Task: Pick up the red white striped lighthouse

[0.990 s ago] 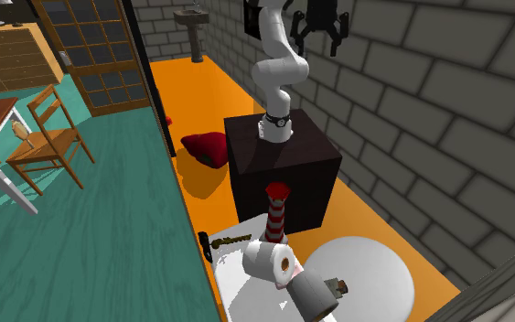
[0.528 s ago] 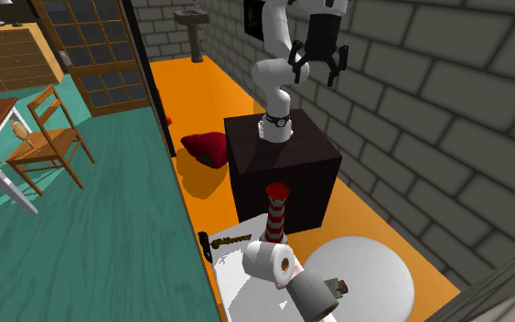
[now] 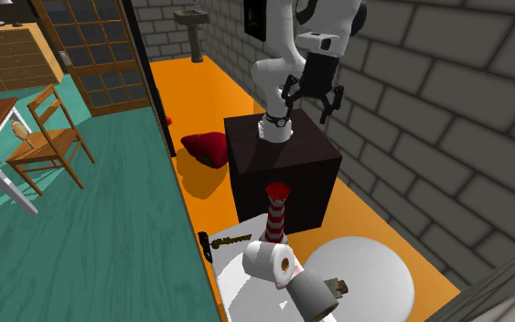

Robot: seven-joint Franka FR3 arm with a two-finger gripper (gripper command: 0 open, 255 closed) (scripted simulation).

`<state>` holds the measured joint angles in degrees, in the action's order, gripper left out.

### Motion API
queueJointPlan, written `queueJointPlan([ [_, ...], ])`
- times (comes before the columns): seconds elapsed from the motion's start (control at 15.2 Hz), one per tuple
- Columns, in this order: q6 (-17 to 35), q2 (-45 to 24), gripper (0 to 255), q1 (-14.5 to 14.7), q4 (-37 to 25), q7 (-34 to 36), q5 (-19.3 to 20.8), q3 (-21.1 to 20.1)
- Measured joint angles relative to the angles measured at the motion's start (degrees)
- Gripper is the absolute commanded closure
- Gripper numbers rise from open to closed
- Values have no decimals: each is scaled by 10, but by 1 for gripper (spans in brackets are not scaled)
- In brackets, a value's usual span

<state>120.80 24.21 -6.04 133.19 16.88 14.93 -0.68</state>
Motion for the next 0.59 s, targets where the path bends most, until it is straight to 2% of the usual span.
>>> queueJointPlan([
  [0.4, 73, -123, 0, -32, -34, 56, 60, -1],
  [0.59, 93, -180, 0, -45, -62, 85, 91, 2],
])
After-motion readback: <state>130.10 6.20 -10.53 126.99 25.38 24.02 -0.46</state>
